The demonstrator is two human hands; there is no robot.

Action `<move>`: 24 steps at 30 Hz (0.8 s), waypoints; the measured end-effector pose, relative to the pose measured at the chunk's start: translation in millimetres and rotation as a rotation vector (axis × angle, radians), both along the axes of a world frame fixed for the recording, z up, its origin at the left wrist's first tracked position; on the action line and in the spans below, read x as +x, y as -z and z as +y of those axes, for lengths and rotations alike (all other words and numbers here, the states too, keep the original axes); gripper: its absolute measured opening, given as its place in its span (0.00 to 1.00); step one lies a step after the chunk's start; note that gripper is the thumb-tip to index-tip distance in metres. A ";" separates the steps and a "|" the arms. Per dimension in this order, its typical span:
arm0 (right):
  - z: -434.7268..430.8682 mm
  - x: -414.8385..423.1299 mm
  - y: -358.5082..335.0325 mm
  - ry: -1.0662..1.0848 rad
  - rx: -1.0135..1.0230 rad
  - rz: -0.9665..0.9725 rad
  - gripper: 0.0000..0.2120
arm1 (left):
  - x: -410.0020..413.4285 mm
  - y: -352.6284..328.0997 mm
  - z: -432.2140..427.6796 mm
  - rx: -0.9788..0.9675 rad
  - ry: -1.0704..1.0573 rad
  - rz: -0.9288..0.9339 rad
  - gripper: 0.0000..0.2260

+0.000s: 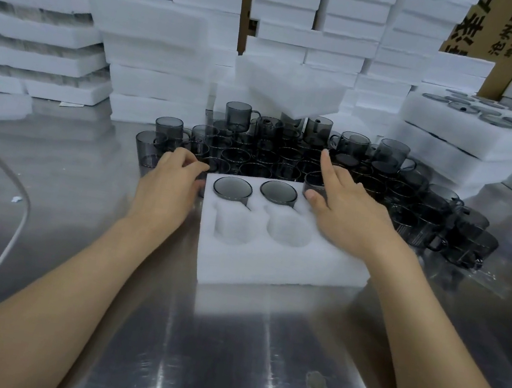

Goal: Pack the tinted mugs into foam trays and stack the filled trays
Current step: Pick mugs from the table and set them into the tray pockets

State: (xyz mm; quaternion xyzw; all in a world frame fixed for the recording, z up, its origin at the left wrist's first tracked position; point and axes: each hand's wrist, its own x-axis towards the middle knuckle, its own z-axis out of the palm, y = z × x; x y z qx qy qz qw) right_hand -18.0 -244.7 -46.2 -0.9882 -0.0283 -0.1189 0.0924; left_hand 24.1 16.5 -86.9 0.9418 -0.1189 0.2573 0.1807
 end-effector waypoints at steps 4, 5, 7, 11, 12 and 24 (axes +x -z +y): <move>3.7 -3.6 -2.4 0.093 -0.015 -0.145 0.28 | 2.4 0.3 -0.2 -0.056 0.027 0.036 0.10; 4.4 -4.5 -3.2 0.110 0.005 -0.173 0.27 | 2.4 0.1 -0.3 -0.069 0.038 0.040 0.09; 4.4 -4.0 -3.5 0.148 0.021 -0.195 0.29 | 2.3 -0.6 -0.1 -0.101 0.056 0.038 0.07; 3.5 -2.1 -3.1 0.202 -0.026 -0.198 0.31 | 0.6 -2.8 0.0 -0.147 0.051 0.023 0.04; 3.0 -2.0 -0.6 0.181 -0.058 -0.172 0.31 | 0.0 -3.2 0.2 -0.146 0.043 0.012 0.03; -10.4 8.5 4.4 0.008 0.010 0.305 0.30 | -11.3 -26.3 4.6 -0.174 -0.043 -0.183 0.03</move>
